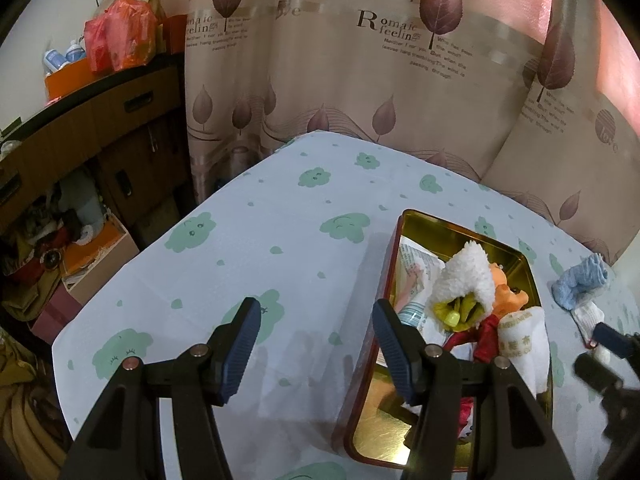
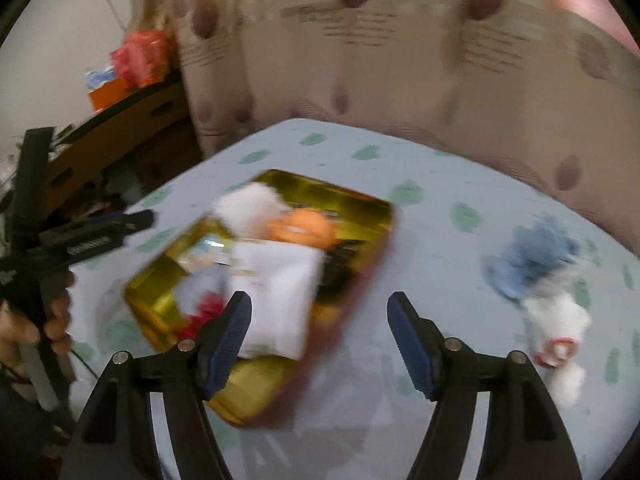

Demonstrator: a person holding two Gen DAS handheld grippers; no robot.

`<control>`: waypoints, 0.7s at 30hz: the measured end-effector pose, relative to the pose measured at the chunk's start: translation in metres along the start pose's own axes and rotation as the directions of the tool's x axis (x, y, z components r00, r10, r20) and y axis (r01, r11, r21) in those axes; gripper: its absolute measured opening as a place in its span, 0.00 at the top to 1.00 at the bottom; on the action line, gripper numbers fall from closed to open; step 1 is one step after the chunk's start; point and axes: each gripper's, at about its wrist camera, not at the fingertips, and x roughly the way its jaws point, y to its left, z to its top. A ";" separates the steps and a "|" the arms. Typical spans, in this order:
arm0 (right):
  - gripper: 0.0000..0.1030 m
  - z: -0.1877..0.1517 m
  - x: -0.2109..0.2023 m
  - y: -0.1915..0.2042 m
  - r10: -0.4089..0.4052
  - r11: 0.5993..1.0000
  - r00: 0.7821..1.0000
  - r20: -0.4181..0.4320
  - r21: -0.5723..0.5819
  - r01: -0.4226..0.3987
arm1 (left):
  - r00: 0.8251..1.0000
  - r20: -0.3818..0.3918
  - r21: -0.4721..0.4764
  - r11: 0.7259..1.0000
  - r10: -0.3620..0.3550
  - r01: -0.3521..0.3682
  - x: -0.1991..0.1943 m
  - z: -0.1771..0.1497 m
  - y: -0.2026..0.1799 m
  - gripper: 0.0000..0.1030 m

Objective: Organize soft objects
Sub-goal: 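Lower the white CLOTH towel into the tin box and open the right gripper, then grasp the white sock ball with the right gripper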

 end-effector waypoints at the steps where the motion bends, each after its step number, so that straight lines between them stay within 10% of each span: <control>1: 0.34 -0.003 -0.004 -0.012 -0.026 1.000 1.000 0.002 0.011 0.026 | 1.000 0.000 0.002 1.000 -0.002 0.002 0.000 0.000 0.000 0.42; 12: 0.33 -0.045 -0.029 -0.155 -0.294 0.926 0.952 -0.090 0.218 0.307 | 1.000 0.015 0.029 1.000 0.010 -0.011 -0.002 -0.001 -0.003 0.42; 21: 0.32 -0.070 -0.009 -0.190 -0.279 0.908 0.947 -0.157 0.279 0.313 | 0.999 0.036 0.056 0.998 -0.013 0.011 -0.005 -0.002 -0.010 0.42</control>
